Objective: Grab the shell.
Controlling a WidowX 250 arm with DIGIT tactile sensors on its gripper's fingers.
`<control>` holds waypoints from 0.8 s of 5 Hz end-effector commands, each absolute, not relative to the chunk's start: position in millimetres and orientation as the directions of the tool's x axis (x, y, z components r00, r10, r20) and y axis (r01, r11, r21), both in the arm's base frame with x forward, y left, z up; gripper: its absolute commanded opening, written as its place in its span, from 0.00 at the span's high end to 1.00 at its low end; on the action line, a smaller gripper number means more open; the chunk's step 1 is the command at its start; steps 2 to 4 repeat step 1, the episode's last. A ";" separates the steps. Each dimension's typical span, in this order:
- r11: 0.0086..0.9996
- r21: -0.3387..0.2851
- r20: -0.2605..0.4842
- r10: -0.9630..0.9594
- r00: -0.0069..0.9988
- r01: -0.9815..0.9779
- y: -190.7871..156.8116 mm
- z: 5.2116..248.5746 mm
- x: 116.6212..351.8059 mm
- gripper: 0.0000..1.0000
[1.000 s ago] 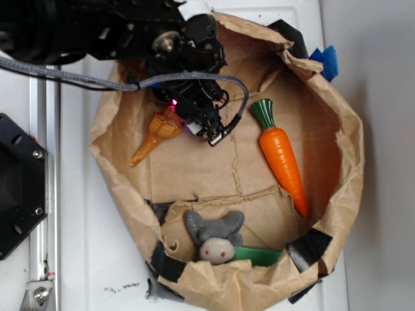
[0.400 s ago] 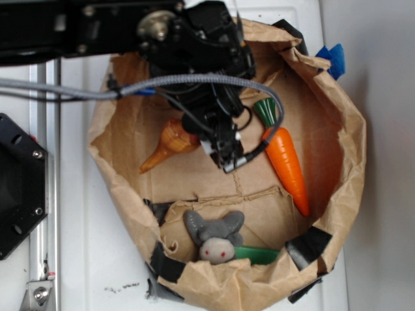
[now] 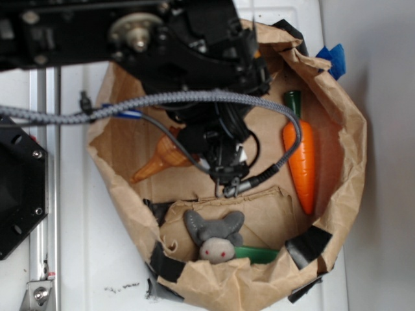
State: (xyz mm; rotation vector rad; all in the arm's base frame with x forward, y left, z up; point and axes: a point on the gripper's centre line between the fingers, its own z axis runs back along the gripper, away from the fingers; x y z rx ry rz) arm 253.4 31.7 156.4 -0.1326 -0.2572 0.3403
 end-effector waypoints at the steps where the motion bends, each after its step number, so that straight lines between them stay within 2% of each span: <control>1: 0.941 -0.159 0.293 0.333 0.896 -0.298 46.9 178.5 274.3 1.00; 4: 0.941 -0.159 0.293 0.333 0.896 -0.298 46.9 178.5 274.3 1.00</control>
